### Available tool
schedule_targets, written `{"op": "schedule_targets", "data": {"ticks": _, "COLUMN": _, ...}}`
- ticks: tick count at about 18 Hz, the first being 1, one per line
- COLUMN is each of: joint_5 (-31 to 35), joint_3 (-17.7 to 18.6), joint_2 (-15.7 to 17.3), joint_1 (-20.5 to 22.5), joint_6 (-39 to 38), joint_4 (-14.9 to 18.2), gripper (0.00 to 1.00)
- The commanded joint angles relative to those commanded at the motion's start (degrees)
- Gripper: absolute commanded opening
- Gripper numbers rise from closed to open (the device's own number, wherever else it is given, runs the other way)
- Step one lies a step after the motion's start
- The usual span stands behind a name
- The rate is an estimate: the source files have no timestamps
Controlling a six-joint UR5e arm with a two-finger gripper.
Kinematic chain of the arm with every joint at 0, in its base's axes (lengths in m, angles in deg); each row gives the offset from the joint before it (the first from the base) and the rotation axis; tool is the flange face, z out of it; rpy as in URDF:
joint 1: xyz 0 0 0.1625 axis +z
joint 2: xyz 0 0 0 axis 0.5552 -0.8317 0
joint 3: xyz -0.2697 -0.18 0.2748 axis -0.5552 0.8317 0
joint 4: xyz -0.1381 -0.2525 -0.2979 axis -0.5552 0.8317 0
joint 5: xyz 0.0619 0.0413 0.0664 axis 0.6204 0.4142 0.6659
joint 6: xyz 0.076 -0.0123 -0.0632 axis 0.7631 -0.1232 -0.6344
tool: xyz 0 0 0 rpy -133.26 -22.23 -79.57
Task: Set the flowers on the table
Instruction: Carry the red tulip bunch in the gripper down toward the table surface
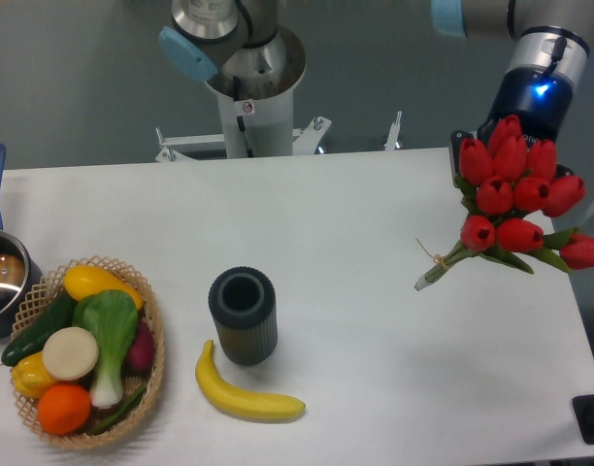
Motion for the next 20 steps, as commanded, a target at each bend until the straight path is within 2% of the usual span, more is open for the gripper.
{"op": "schedule_targets", "data": {"ticks": 3, "joint_5": 1.14, "joint_3": 0.70, "joint_2": 0.26, "joint_1": -0.09, "joint_6": 1.05, "joint_4": 0.17, "gripper": 0.34}}
{"op": "schedule_targets", "data": {"ticks": 10, "joint_5": 13.26, "joint_3": 0.70, "joint_2": 2.55, "joint_1": -0.53, "joint_6": 0.62, "joint_4": 0.70, "gripper": 0.34}}
{"op": "schedule_targets", "data": {"ticks": 12, "joint_5": 18.61, "joint_3": 0.70, "joint_2": 3.86, "joint_1": -1.14, "joint_6": -0.35, "joint_4": 1.23, "gripper": 0.34}}
{"op": "schedule_targets", "data": {"ticks": 20, "joint_5": 37.52, "joint_3": 0.62, "joint_2": 3.61, "joint_1": -5.97, "joint_6": -1.67, "joint_4": 0.79, "gripper": 0.33}}
